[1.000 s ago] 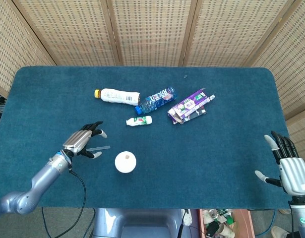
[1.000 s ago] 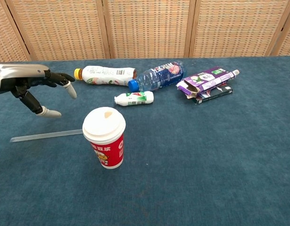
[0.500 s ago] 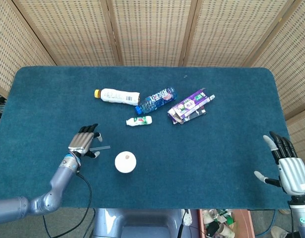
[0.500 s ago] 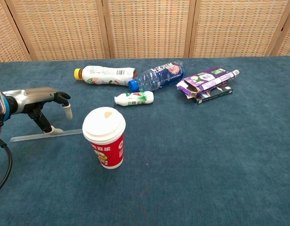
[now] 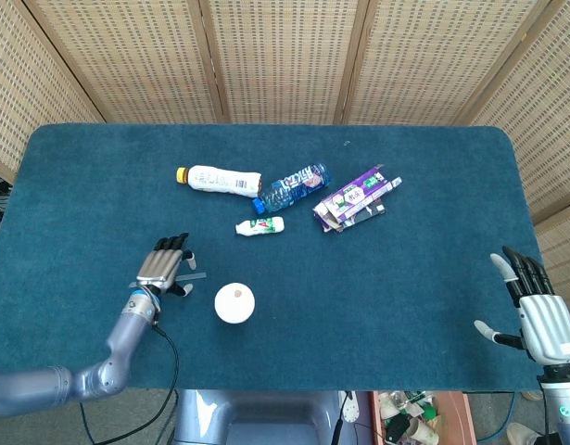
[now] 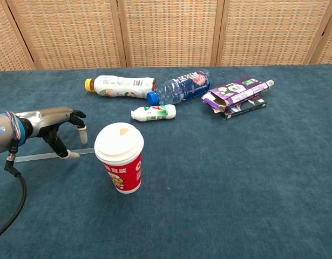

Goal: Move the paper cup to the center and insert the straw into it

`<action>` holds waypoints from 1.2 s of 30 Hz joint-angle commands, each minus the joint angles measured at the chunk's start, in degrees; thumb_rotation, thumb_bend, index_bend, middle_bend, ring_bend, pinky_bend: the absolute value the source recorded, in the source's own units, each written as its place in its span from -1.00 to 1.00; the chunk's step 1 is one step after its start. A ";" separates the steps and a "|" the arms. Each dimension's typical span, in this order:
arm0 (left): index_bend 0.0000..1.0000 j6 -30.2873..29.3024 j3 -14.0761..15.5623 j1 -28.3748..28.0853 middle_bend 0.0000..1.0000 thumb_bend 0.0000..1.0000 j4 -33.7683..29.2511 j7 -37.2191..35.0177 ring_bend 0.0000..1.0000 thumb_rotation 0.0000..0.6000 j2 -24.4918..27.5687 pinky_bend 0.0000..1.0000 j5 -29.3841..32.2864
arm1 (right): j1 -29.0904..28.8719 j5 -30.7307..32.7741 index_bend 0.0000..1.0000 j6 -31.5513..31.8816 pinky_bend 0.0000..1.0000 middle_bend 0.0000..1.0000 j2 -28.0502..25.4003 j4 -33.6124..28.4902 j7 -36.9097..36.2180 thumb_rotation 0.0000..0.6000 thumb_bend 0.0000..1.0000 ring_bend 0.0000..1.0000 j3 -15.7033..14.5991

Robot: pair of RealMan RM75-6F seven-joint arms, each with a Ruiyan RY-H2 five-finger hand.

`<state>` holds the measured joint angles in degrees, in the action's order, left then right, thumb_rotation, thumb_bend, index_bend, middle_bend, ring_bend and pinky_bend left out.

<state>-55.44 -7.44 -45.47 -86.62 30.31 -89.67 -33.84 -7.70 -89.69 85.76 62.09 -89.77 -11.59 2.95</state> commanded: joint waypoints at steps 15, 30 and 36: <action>-0.09 0.07 -0.28 -1.24 -1.00 -0.16 3.61 2.02 -1.00 1.00 -3.83 -1.00 1.98 | -0.09 0.32 -0.96 -0.83 -1.00 -1.00 -0.12 0.28 -0.58 1.00 -1.00 -1.00 0.22; 0.10 -2.58 -0.06 0.18 -1.00 -0.15 6.61 0.96 -1.00 1.00 -6.44 -1.00 -1.36 | -0.21 0.26 -0.96 -1.29 -1.00 -1.00 -0.03 0.37 -0.71 1.00 -1.00 -1.00 0.28; 0.16 -2.55 -0.58 0.67 -1.00 -0.15 7.12 0.90 -1.00 1.00 -6.89 -1.00 -1.64 | -0.21 0.24 -0.96 -1.28 -1.00 -1.00 -0.06 0.33 -0.86 1.00 -1.00 -1.00 0.36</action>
<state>-57.97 -7.92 -44.87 -79.43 31.28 -96.58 -35.39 -7.91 -89.45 84.48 62.03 -89.44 -12.45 3.32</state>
